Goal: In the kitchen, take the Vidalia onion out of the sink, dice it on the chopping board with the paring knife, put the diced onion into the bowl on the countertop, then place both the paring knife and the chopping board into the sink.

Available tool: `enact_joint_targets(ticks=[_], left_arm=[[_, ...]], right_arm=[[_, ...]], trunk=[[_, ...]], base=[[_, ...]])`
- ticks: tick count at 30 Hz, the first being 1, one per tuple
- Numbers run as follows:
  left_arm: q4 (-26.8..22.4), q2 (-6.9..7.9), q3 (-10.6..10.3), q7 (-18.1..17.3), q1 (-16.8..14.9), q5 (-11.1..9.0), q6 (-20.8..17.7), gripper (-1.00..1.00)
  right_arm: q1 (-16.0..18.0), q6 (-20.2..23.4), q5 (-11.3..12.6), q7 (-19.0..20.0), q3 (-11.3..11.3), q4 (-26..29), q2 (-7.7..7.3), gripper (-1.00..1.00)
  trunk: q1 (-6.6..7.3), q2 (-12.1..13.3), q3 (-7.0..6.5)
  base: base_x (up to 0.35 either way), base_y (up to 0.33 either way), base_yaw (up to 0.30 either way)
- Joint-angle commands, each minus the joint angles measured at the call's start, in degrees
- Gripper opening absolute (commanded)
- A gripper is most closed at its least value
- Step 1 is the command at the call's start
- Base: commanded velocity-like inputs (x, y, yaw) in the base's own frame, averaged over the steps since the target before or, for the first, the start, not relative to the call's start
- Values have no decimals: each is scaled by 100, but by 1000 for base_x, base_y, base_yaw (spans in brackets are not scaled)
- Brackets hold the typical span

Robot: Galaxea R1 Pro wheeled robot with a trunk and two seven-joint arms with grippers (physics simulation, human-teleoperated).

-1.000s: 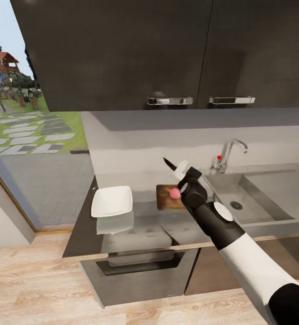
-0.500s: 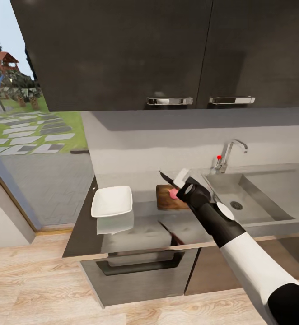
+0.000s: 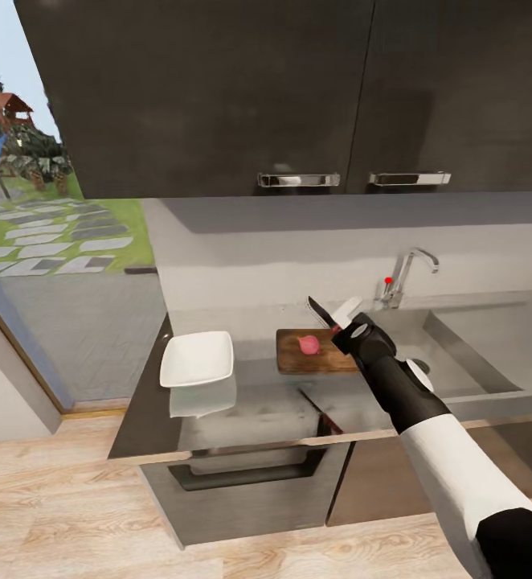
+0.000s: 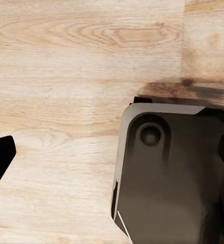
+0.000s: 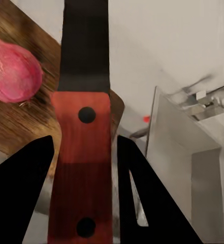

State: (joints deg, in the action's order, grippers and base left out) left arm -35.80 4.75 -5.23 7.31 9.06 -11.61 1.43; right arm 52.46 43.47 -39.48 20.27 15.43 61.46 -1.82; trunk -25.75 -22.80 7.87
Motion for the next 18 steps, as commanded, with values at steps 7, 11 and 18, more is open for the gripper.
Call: enact_joint_targets(ticks=[7, 11, 18], left_arm=[[-14, 8, -48, 51, -1, -59, 15, 100], [-14, 8, -48, 51, -1, -58, 16, 100], [-10, 8, -48, 51, -1, -58, 15, 100]], right_arm=[[-15, -98, 88, -252, -39, -130, 34, -100], [-16, -169, 381, -284, -39, -351, 47, -100], [-28, -615, 494, -343, -40, -915, 231, -100]], trunk=[[-4, -12, 11], [-4, -12, 11], [-4, -12, 11]], base=[[0, -77, 0], [0, -85, 0], [0, -121, 0]])
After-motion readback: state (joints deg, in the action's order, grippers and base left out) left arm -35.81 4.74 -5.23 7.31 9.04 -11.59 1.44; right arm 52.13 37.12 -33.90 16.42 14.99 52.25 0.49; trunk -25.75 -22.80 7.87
